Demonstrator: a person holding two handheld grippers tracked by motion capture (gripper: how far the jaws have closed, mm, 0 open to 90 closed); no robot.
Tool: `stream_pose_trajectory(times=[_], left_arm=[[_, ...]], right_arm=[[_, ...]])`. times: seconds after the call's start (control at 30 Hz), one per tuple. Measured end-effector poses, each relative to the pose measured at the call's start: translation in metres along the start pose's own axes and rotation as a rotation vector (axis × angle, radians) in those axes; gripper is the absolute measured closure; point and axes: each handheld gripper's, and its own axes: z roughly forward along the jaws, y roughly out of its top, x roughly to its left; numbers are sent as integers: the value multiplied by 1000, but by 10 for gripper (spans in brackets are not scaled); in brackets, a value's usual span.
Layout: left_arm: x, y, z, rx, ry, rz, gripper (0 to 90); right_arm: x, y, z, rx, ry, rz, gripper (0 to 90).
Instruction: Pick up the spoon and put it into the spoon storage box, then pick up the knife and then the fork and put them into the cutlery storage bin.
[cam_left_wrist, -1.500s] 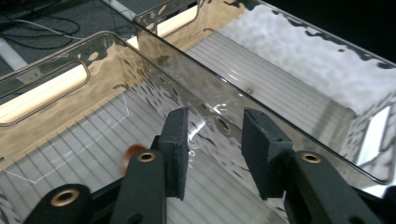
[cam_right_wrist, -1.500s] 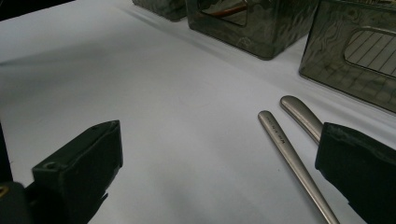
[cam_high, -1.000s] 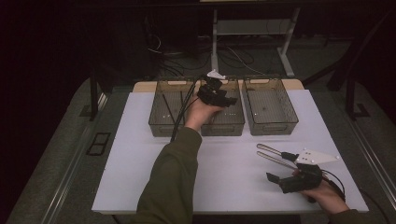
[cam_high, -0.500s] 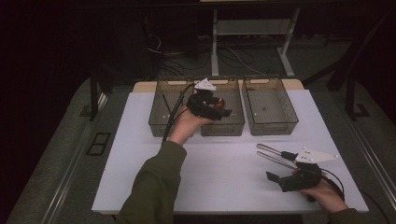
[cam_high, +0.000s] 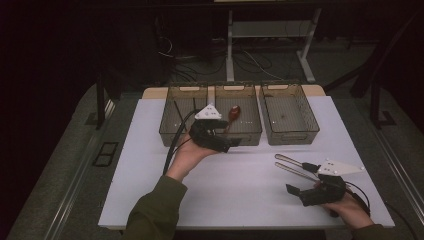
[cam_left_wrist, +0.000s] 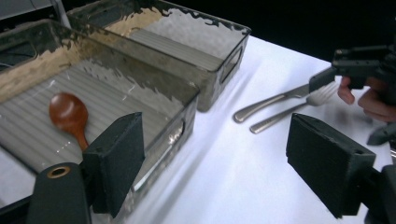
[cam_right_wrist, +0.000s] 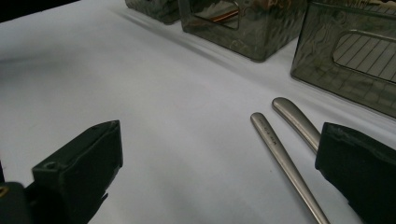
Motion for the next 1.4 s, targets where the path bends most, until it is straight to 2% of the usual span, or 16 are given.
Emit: stream_pose_trajectory(times=[0.2, 0.27, 0.37, 0.53, 0.63, 0.8, 0.97, 1.07, 1.3, 1.4], left_arm=[[-9, -21, -16, -9, 6, -13, 145], [-12, -29, -22, -20, 10, -4, 139], [-14, -39, -29, -36, 14, -14, 128], [-15, -56, -40, -43, 34, -7, 105], [-15, -64, -45, -52, 53, -15, 67], [-16, -80, -54, -58, 81, -6, 11], [-13, -100, -69, -46, 89, -24, 0], [-13, -110, -78, -54, 91, -36, 0], [-15, -135, -88, -63, 110, -51, 0], [-14, -141, -89, -50, 106, -55, 0]], right_arm=[[1, -1, 0, 2, 2, -4, 2], [1, -1, 0, 4, 1, -4, 2], [1, -1, 1, 8, 0, -2, 2], [0, -1, 1, 9, -3, -5, 1], [-1, -1, 1, 9, -3, -5, 2], [-1, -1, 0, 5, -4, 7, 1], [-2, 0, -1, 0, 2, 16, 1], [-3, 0, -2, -1, 3, 19, 1], [-4, 5, -6, 19, 8, 26, 2], [-5, 10, -8, 57, 24, 26, 2]])
